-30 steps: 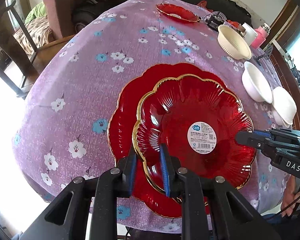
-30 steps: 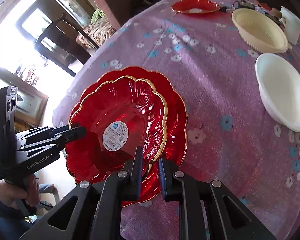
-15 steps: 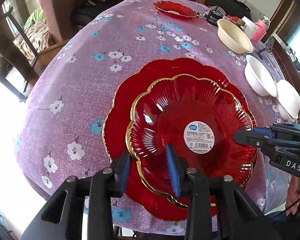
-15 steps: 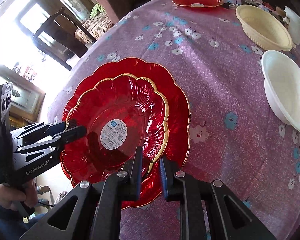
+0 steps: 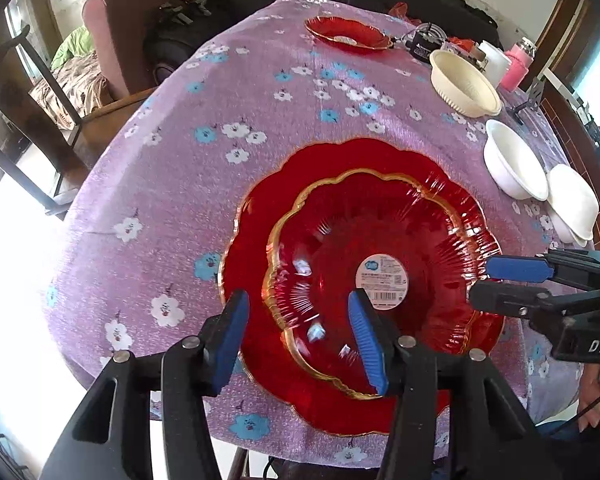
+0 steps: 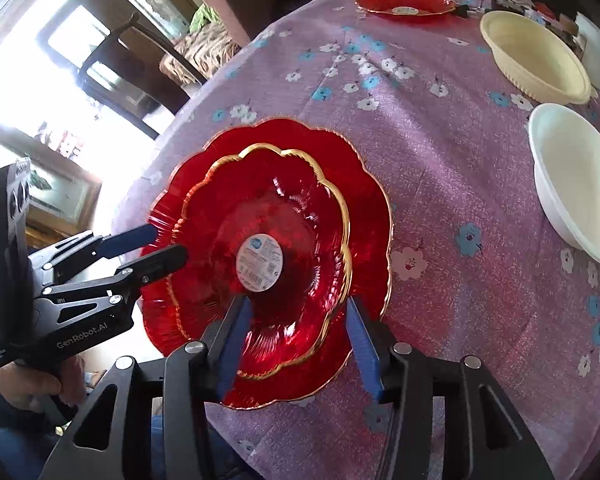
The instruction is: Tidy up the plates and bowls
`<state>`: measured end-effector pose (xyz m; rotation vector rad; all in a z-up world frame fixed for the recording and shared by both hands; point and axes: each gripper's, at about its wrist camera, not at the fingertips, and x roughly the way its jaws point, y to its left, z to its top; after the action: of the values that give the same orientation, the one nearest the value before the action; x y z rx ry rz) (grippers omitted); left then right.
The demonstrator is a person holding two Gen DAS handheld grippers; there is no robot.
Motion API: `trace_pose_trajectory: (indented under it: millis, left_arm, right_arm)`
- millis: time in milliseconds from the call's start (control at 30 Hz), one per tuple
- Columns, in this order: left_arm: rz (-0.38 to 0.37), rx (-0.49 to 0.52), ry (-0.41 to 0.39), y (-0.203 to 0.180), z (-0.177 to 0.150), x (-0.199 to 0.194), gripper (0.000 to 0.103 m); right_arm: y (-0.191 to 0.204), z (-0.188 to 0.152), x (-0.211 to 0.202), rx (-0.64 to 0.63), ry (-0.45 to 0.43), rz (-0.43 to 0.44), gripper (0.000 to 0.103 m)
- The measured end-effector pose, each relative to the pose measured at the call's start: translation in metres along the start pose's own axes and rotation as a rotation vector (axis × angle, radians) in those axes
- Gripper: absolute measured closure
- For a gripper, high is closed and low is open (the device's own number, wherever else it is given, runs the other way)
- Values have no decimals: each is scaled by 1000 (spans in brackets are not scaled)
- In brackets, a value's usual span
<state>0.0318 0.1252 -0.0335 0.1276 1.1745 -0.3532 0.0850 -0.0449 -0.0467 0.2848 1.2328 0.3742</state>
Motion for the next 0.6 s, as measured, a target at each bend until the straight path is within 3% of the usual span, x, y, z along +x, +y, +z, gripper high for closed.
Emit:
trace_pose_trajectory:
  millis: [267,600]
  left_arm:
    - [-21,5,-18,-4,7,-11,51]
    - [-68,87,-15,-40,22,-11,51]
  right_arm:
    - [-21,-9,-32,83,-69,39,50]
    - [-70,-27,-69,250,-174,26,50]
